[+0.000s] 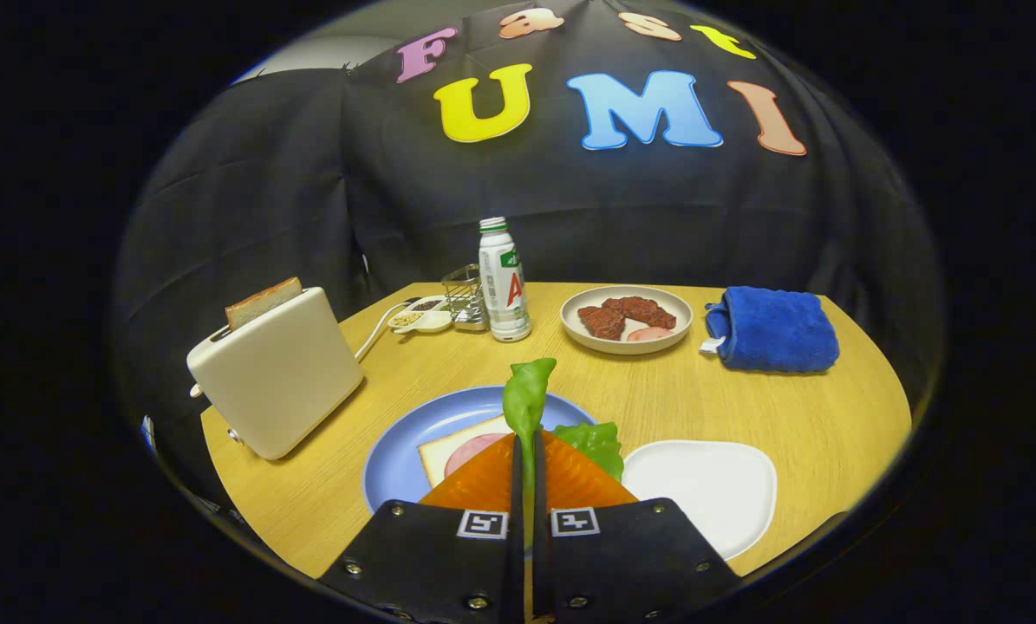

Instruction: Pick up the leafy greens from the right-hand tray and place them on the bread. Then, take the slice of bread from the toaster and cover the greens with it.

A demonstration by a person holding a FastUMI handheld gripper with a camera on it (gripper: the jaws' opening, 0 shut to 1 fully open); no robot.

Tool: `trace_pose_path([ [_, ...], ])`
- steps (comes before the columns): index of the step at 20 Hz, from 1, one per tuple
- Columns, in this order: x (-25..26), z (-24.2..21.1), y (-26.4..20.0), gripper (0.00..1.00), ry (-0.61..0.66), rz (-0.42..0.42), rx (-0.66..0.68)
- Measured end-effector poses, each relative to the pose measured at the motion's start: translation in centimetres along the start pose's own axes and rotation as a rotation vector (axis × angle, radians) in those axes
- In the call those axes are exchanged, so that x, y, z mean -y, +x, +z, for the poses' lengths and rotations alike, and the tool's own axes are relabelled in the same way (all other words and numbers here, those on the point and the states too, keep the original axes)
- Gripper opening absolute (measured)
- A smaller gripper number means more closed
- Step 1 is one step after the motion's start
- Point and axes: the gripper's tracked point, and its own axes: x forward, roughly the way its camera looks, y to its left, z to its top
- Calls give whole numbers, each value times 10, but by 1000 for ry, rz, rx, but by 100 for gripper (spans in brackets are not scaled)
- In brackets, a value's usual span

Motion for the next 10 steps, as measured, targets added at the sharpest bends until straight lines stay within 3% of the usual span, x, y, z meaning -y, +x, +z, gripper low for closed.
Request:
trace_pose_path([
  [6,-36,-15,18,4,-20,47,-44],
  [10,-42,-21,26,1,-56,31,-54],
])
